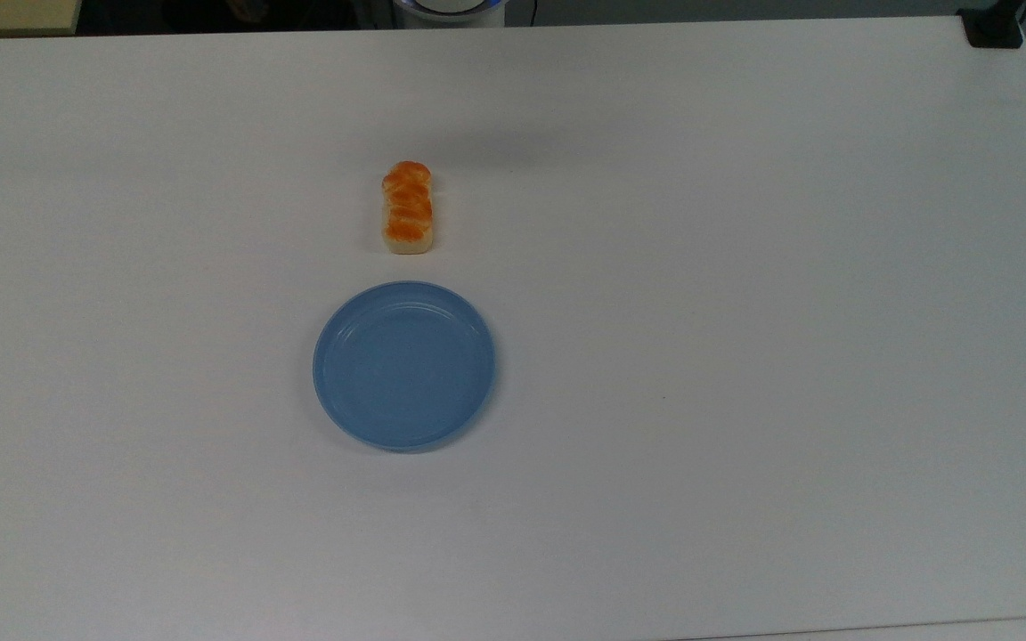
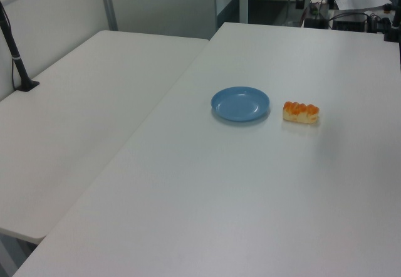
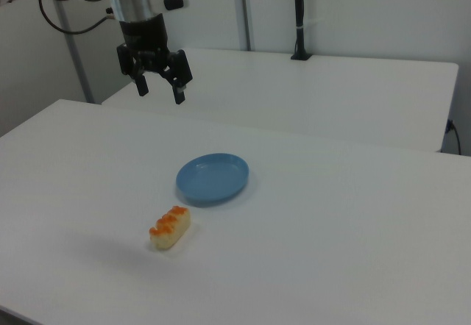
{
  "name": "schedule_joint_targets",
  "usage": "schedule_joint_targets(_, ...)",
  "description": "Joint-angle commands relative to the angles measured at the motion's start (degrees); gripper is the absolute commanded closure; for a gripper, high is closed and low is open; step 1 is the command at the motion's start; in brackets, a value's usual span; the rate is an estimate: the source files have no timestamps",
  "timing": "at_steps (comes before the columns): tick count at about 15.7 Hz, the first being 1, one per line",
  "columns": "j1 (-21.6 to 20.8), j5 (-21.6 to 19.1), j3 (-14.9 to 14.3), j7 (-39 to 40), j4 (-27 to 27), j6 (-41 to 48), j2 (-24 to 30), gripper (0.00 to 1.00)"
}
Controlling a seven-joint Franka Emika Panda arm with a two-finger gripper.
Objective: Put the bread on a plate
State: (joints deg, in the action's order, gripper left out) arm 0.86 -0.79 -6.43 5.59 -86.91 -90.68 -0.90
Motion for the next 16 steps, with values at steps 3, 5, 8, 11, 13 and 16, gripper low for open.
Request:
schedule_joint_targets(3, -0.1, -0.6, -0.2, -2.6, -0.1, -1.3, 0.2, 0.00)
schedule_joint_targets(5, -0.1, -0.6, -0.2, -2.1, -0.1, -1.3, 0.2, 0.00)
schedule_joint_targets(8, -0.1, -0.6, -0.2, -1.6, 0.0, -1.2, 0.4, 0.00)
schedule_joint_targets(11, 0.0, -0.7, -0.2, -2.5, 0.1, -0.5, 0.7, 0.00)
schedule_joint_targets(13, 0.0, -0.7, -0.2, -2.3, -0.3, -0.2, 1.1, 0.00)
schedule_joint_targets(16, -0.2, -0.7, -0.2, -2.6, -0.7, -0.2, 1.7, 0.00)
